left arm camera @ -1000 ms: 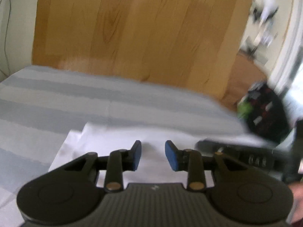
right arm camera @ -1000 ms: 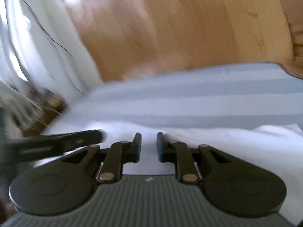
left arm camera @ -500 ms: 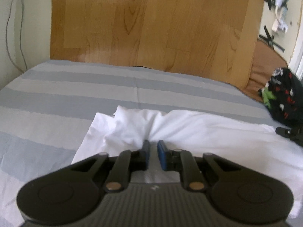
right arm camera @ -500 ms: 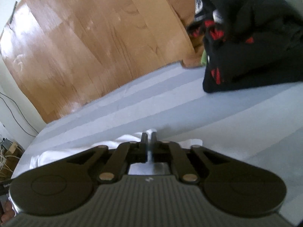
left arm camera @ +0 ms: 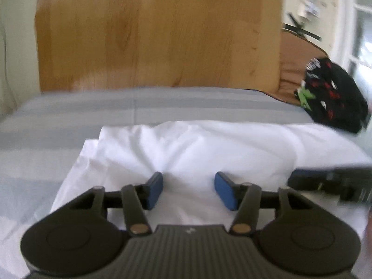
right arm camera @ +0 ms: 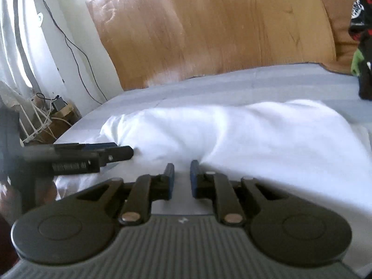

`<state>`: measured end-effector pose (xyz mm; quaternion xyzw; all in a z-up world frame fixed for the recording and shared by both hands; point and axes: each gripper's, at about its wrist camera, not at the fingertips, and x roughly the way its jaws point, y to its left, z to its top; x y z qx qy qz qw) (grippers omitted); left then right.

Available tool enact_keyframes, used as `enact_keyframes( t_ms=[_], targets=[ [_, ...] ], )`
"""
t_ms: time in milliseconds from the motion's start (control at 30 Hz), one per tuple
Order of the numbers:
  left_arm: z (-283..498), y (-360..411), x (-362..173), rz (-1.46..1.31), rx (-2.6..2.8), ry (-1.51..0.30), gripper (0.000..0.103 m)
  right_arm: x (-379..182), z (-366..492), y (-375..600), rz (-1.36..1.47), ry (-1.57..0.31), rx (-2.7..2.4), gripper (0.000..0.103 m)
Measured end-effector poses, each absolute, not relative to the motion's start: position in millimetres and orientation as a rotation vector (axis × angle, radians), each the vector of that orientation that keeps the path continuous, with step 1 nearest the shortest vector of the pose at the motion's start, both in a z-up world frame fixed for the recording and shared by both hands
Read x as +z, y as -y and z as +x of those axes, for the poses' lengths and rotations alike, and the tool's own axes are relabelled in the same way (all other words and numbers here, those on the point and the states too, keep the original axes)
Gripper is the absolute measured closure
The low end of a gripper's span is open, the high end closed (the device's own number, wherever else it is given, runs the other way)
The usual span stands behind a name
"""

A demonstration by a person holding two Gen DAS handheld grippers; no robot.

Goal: Fold small clothes
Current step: 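Grasp the folded white bundle with both tools and fold it over again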

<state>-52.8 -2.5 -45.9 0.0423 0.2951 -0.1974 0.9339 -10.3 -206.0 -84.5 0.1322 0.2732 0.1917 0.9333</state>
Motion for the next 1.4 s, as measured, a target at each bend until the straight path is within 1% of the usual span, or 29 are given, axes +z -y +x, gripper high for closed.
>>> enact_keyframes(
  t_ms=[67, 133, 200, 233, 267, 300, 333, 367, 467, 533, 600, 667, 700, 767, 833, 867, 900, 933, 1033, 1100, 1133, 1167, 1200, 1267, 1300, 1400],
  targets=[
    [-52, 3, -44, 0.078, -0.399, -0.618, 0.05, -81, -8, 214, 0.332, -0.597, 0.394, 0.086],
    [-51, 1, -43, 0.067, -0.401, -0.621, 0.049, -78, -18, 230, 0.392, -0.614, 0.393, 0.081],
    [-53, -2, -39, 0.052, -0.394, -0.633, 0.051, -70, -42, 257, 0.431, -0.549, 0.376, 0.077],
    [-53, -5, -35, 0.035, -0.391, -0.64, 0.051, -60, -64, 270, 0.46, -0.502, 0.35, 0.069],
    [-55, -8, -30, 0.009, -0.397, -0.642, 0.053, -55, -78, 289, 0.51, -0.455, 0.309, 0.059],
    [-57, -10, -23, -0.031, -0.419, -0.635, 0.053, -52, -90, 308, 0.563, -0.414, 0.27, 0.054],
    [-59, -11, -17, -0.068, -0.449, -0.625, 0.053, -51, -103, 327, 0.625, -0.375, 0.217, 0.047],
    [-60, -9, -11, -0.096, -0.48, -0.616, 0.053, -52, -111, 343, 0.674, -0.356, 0.165, 0.041],
    [-59, 6, -1, -0.154, -0.593, -0.622, 0.053, -66, -117, 371, 0.779, -0.395, 0.061, 0.041],
    [-54, 21, -3, -0.175, -0.658, -0.67, 0.057, -77, -113, 376, 0.845, -0.44, 0.067, 0.041],
    [-48, 33, -12, -0.166, -0.674, -0.736, 0.072, -86, -107, 372, 0.864, -0.483, 0.082, 0.041],
    [-44, 41, -26, -0.131, -0.651, -0.81, 0.08, -91, -100, 364, 0.854, -0.525, 0.094, 0.041],
    [-45, 43, -34, -0.108, -0.634, -0.817, 0.087, -93, -95, 361, 0.856, -0.55, 0.11, 0.041],
    [-50, 42, -38, -0.061, -0.624, -0.769, 0.092, -97, -90, 356, 0.863, -0.545, 0.135, 0.039],
    [-50, 39, -41, -0.068, -0.625, -0.758, 0.093, -95, -84, 350, 0.839, -0.545, 0.148, 0.04],
    [-50, 38, -42, -0.078, -0.624, -0.759, 0.093, -95, -80, 345, 0.829, -0.546, 0.16, 0.048],
    [-49, 37, -43, -0.086, -0.623, -0.758, 0.093, -94, -74, 341, 0.813, -0.554, 0.172, 0.06],
    [-48, 37, -44, -0.094, -0.623, -0.755, 0.093, -96, -66, 336, 0.806, -0.588, 0.188, 0.082],
    [-45, 34, -44, -0.136, -0.629, -0.766, 0.093, -93, -58, 330, 0.859, -0.609, 0.219, 0.086],
    [-43, 27, -42, -0.171, -0.642, -0.787, 0.093, -68, -62, 318, 0.829, -0.549, 0.298, 0.087],
    [-41, 24, -40, -0.19, -0.648, -0.801, 0.093, -49, -63, 305, 0.765, -0.521, 0.33, 0.087],
    [-39, 15, -37, -0.222, -0.652, -0.811, 0.091, -33, -62, 293, 0.709, -0.502, 0.356, 0.087],
    [-37, 6, -33, -0.258, -0.649, -0.807, 0.085, -20, -59, 279, 0.662, -0.49, 0.386, 0.087],
    [-39, -28, -21, -0.347, -0.623, -0.743, 0.077, 3, -48, 246, 0.574, -0.491, 0.459, 0.087],
    [-41, -49, -14, -0.378, -0.589, -0.705, 0.075, 11, -40, 229, 0.531, -0.5, 0.49, 0.086],
    [-50, -115, -1, -0.459, -0.456, -0.63, 0.073, 19, -12, 175, 0.433, -0.539, 0.583, 0.086]
  ],
)
